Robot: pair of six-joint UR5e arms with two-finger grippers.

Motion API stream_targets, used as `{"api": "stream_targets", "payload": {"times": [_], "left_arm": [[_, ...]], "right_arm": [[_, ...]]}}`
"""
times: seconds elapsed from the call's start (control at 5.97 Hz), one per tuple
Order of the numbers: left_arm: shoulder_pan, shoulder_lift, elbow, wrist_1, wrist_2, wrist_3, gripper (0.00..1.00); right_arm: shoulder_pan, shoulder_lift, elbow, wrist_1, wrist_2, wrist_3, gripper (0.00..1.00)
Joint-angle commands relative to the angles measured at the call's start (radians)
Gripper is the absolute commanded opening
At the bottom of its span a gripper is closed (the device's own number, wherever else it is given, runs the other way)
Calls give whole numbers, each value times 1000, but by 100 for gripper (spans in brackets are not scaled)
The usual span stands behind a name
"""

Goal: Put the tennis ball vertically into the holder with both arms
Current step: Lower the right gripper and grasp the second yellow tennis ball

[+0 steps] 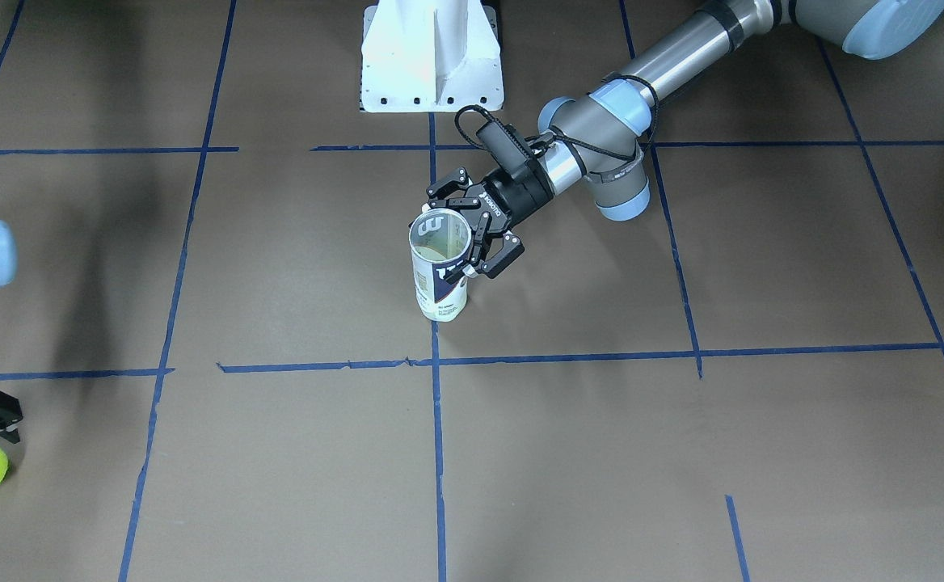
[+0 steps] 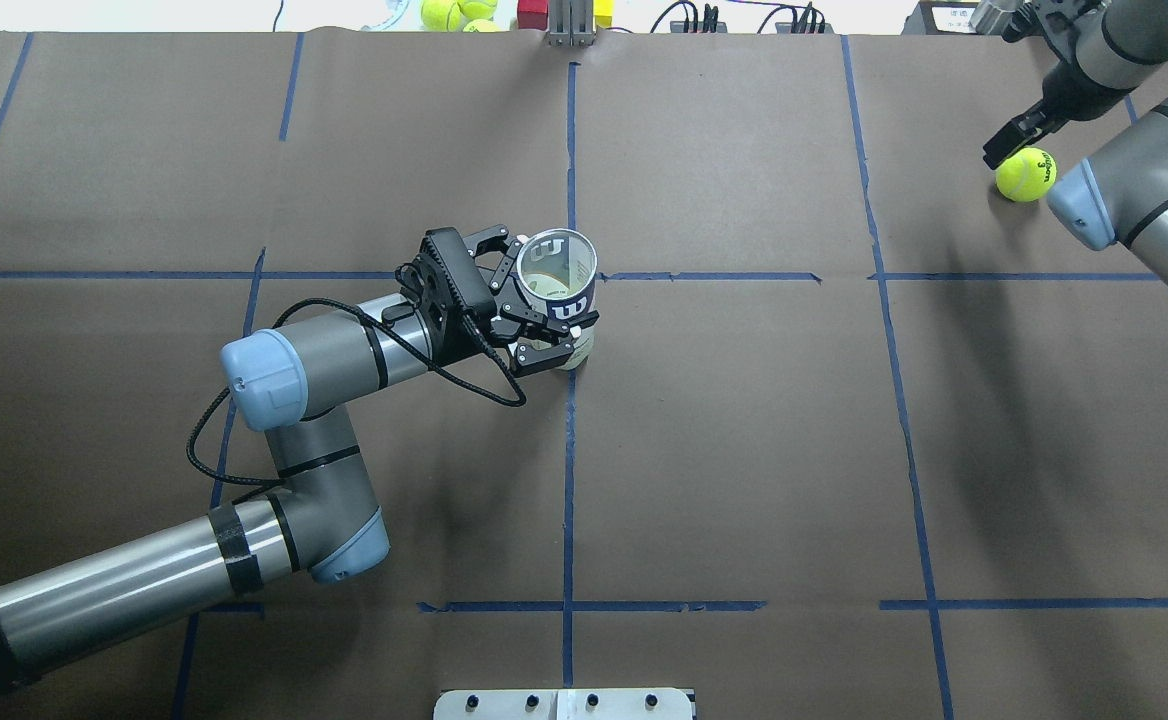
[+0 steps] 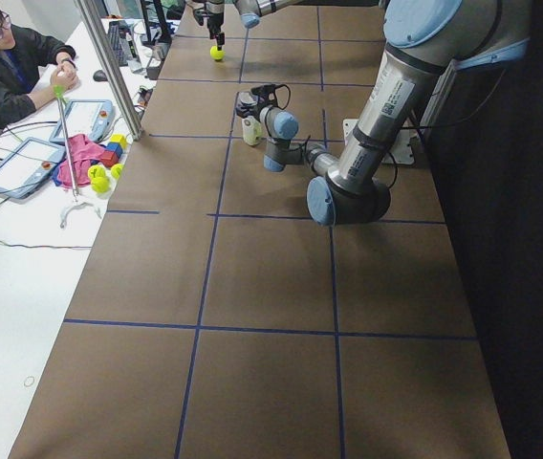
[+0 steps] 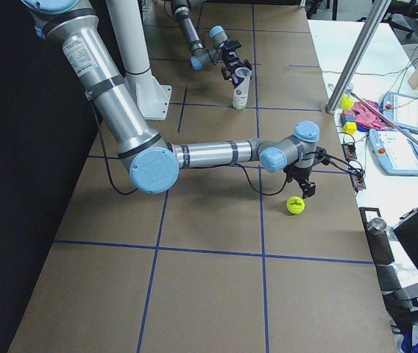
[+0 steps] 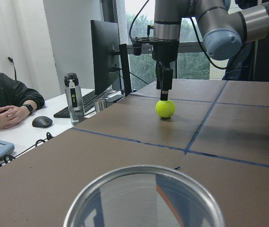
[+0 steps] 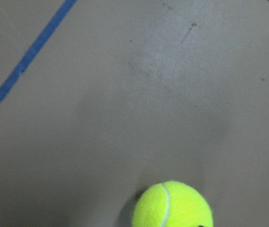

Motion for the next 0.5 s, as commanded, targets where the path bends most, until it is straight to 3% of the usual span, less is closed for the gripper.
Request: {"api": "stream_targets", "payload": {"times": [0.0,0.34], "left_arm": [[0,0,0,0,0,0,95],[0,2,0,0,0,0,95]], "right_arm": [[-11,0,-88,82,-58,-11,100],[-29,3,-104,84,-88,-11,100]]}}
